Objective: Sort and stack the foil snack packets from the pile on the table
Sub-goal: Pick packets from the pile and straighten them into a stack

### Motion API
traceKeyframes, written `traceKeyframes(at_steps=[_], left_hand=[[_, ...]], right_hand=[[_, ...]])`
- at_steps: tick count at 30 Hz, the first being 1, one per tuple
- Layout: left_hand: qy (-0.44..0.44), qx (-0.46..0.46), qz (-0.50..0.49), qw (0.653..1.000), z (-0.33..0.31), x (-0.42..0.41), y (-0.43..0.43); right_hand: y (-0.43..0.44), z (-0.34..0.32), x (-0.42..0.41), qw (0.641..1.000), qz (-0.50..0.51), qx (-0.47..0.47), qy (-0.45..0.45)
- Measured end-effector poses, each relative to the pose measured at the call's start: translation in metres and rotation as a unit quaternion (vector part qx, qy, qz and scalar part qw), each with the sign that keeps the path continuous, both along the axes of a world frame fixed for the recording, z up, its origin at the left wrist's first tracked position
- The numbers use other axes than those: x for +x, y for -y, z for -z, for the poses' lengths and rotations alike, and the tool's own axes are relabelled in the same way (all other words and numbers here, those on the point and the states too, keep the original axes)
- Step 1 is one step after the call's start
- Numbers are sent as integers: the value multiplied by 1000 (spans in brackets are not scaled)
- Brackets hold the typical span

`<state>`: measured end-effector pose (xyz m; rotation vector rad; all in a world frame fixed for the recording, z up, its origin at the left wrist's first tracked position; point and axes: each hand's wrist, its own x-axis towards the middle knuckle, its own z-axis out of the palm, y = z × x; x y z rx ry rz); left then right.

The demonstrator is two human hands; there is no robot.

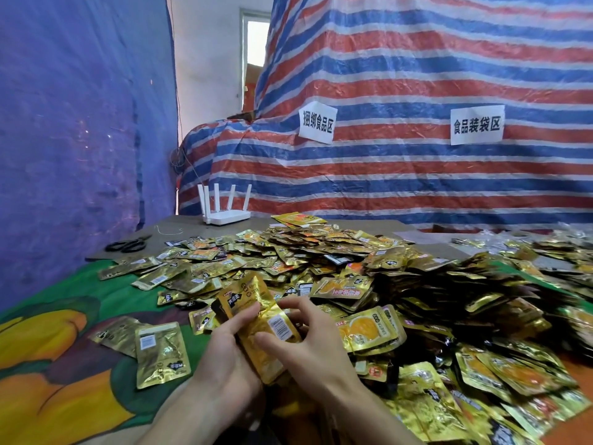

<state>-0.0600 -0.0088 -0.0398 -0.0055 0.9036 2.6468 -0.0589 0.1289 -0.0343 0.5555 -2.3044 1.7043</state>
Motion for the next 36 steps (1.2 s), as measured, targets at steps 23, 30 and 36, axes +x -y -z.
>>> traceKeyframes(at_steps=[23, 30, 36], left_hand=[[-64, -111, -239, 963, 1, -5, 17], [-194, -498, -418, 735, 2, -4, 13], [-194, -690, -249, 651, -26, -24, 43]], right_hand=[[-66, -32, -13, 928, 269, 257, 34], [-55, -36, -6, 906, 324, 272, -15], [-22, -45, -17, 930, 209, 289, -94]])
